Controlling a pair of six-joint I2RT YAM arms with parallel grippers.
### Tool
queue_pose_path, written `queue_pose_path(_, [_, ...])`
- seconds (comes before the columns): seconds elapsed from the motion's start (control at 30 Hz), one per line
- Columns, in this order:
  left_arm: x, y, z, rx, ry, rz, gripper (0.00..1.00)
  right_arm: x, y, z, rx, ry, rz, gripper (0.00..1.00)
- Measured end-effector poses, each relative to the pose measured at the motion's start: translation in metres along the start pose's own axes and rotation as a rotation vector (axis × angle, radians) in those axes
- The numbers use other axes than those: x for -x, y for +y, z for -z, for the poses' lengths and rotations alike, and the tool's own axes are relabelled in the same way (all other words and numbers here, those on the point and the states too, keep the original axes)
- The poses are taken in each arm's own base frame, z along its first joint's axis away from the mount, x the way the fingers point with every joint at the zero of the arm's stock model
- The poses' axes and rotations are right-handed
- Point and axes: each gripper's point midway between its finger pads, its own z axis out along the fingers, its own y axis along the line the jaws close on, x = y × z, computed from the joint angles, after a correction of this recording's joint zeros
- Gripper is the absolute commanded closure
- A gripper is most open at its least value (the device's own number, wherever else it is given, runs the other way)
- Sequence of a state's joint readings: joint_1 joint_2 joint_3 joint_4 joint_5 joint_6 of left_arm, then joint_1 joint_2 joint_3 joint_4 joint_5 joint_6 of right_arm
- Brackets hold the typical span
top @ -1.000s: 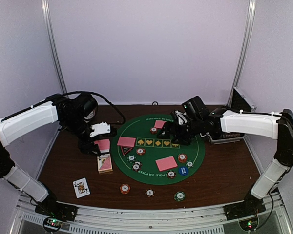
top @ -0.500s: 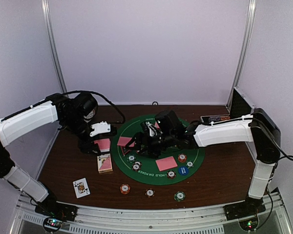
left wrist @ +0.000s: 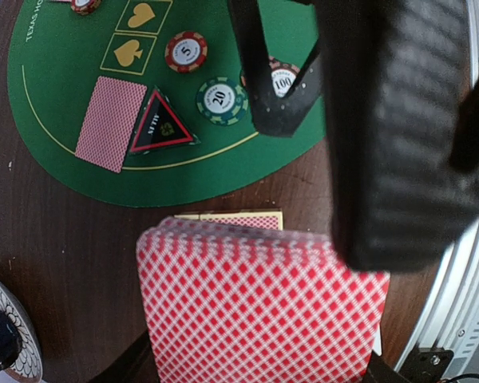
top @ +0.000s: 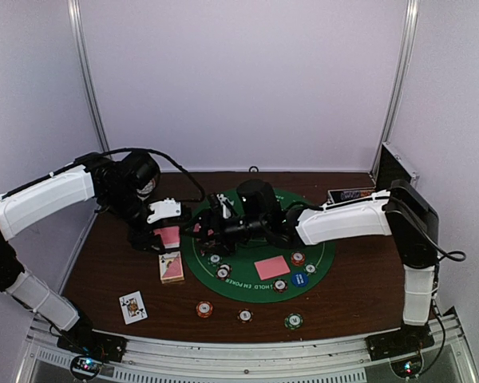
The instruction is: Distribute texas hold em gaming equipment
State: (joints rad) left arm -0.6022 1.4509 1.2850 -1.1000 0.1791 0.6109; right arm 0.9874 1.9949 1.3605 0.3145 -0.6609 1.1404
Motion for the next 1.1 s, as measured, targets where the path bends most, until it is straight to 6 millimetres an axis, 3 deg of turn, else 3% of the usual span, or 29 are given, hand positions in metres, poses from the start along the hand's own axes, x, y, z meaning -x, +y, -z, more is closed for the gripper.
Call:
queue_pose_path(0.8, [0.004, 0.001, 0.002, -0.001, -0.017, 0.01, 0.76, 0.003, 0.006, -0.053, 0.118, 0.031, -0.08, 0.23])
queue_pose_path(1.1, [0.005, 0.0, 0.002, -0.004, -0.021, 0.01, 0.76, 0.006, 0.003, -0.065, 0.153, 0.033, -0.123, 0.31])
